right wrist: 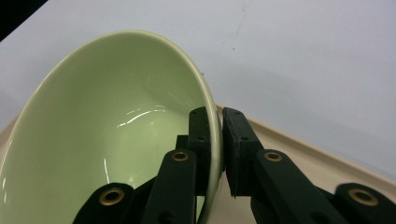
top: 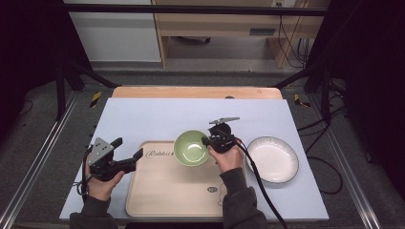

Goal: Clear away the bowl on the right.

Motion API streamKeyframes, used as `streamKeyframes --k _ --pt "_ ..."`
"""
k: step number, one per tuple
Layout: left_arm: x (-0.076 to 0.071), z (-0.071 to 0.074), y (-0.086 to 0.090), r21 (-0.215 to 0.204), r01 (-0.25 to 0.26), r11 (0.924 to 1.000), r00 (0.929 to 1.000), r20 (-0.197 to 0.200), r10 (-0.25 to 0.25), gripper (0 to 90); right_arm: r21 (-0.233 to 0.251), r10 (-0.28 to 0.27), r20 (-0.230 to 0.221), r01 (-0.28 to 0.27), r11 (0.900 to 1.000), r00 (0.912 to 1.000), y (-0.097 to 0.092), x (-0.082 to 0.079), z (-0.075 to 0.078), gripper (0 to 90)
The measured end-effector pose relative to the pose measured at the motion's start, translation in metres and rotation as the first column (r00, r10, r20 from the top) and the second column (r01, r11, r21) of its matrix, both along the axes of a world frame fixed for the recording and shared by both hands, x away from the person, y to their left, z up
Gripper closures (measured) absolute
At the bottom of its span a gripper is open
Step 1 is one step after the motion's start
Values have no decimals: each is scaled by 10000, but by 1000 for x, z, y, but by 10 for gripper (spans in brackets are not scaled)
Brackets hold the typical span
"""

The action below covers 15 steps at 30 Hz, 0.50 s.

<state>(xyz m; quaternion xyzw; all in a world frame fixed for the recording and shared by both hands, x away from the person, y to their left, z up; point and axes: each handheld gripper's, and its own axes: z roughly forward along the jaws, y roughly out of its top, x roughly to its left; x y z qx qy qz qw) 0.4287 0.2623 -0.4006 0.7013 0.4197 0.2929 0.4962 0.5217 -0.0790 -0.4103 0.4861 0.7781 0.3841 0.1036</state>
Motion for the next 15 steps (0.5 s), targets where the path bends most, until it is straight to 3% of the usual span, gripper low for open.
streamKeyframes --k 15 --pt "0 0 0 7 -4 10000 10000 -1 4 149 -170 59 -279 -64 9998 9996 9 4 -15 828"
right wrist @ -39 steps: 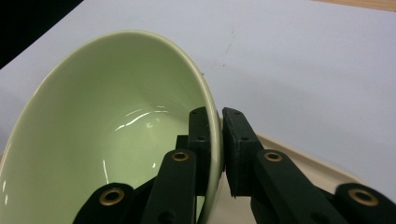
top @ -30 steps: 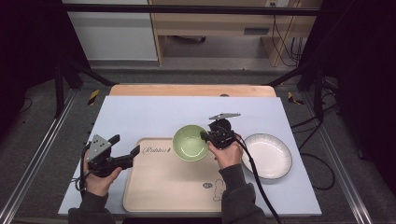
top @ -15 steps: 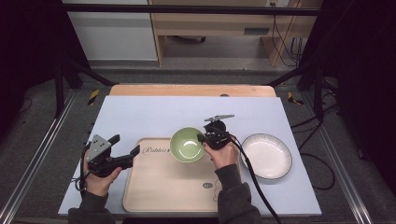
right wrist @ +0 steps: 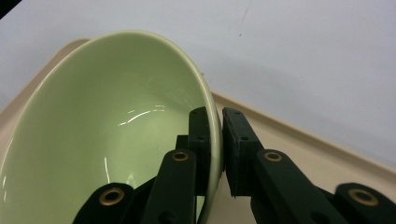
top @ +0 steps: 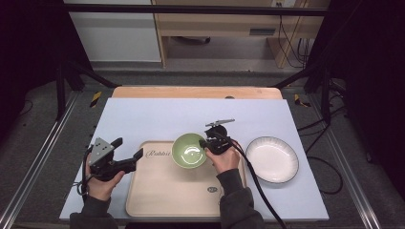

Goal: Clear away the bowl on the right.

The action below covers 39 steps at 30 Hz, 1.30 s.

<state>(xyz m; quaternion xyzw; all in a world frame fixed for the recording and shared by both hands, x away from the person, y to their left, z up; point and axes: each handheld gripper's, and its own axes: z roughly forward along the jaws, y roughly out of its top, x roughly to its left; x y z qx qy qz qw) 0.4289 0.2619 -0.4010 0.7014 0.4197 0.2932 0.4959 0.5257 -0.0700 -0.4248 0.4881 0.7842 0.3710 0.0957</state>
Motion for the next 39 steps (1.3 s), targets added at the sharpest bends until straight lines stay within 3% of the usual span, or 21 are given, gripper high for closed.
streamKeyframes --k 10,39 --pt "0 0 0 -8 -7 10000 10000 -12 7 149 -35 76 -241 -77 10000 9997 6 1 -7 828" --pt "0 -1 0 62 5 10000 10000 -49 -5 150 -170 17 -400 -24 9999 9992 5 7 -19 839"
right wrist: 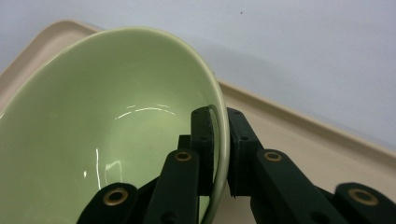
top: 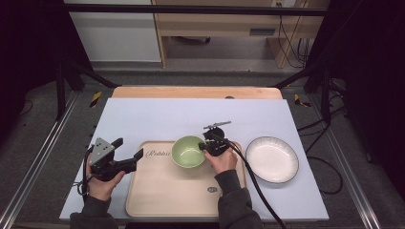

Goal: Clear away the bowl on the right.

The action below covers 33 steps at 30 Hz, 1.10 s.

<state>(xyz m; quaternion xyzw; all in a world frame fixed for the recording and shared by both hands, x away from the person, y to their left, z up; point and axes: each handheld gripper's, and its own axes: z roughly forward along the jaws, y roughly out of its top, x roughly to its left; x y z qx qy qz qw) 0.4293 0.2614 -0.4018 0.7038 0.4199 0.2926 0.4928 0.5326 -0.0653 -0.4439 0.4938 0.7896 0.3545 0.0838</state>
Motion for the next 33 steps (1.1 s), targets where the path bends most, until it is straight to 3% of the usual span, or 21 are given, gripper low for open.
streamKeyframes --k 6,15,21,23,24,27,29,33 --pt "0 0 -1 17 7 10000 10000 -13 -7 150 223 -19 -197 24 9997 9998 -5 1 -5 840" --pt "0 0 0 3 3 10000 10000 -15 -3 150 107 53 0 -53 9999 10000 -4 1 -5 817" --pt "0 0 0 2 -10 10000 10000 -22 10 150 -144 89 663 -79 9999 9978 -5 -2 -1 652" --pt "0 0 0 -3 -13 10000 10000 -29 13 150 -376 281 1321 -233 9990 9908 -6 -5 2 518" --pt "0 0 0 7 -13 10000 10000 -18 13 150 -376 281 1321 -233 9990 9908 -6 -5 2 518" --pt "0 0 0 9 -9 10000 10000 -18 9 150 -185 321 1600 -295 9994 9866 -6 -10 6 438" --pt "0 0 0 14 -12 10000 10000 -25 12 150 113 347 1864 -375 9992 9819 -9 -15 12 336" --pt "0 -1 -1 24 -3 10000 10000 -40 4 149 159 305 2275 -350 9993 9733 -13 -20 16 252"
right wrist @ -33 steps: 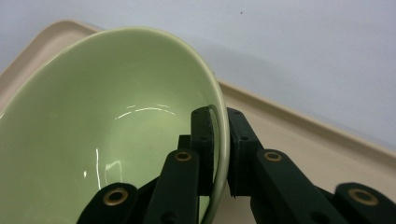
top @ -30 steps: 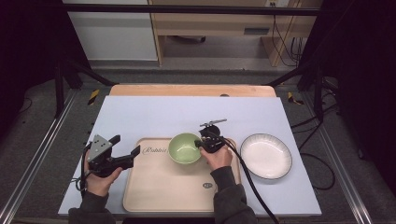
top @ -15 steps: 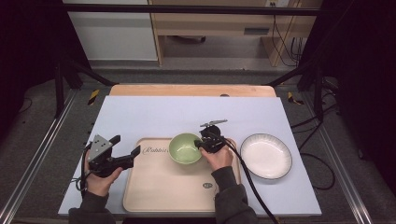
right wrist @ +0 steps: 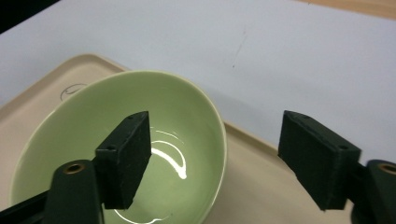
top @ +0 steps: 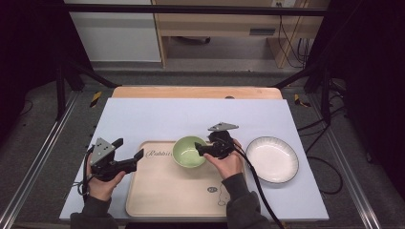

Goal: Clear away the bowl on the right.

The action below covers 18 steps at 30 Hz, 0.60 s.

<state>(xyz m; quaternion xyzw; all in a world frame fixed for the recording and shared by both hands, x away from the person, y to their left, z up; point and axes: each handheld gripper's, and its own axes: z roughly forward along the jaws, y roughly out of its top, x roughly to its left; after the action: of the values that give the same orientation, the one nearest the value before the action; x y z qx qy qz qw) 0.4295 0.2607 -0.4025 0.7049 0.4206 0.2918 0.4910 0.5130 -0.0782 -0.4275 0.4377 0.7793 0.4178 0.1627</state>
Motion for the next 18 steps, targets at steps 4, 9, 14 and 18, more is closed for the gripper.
streamKeyframes --k 4,9,14,18 --pt "0 0 0 -51 -22 10000 10000 1 22 149 97 33 361 -37 9999 9993 -5 -9 8 198" --pt "0 0 0 -38 -1 10000 10000 -4 1 149 291 233 875 -259 9992 9959 -13 -22 18 174" --pt "0 -1 -1 -14 44 10000 10000 -72 -44 148 526 284 1321 -357 9980 9908 -27 -34 25 169" --pt "0 -2 -1 13 137 9999 9998 -139 -137 155 673 148 1670 -263 9974 9858 -40 -42 25 165"
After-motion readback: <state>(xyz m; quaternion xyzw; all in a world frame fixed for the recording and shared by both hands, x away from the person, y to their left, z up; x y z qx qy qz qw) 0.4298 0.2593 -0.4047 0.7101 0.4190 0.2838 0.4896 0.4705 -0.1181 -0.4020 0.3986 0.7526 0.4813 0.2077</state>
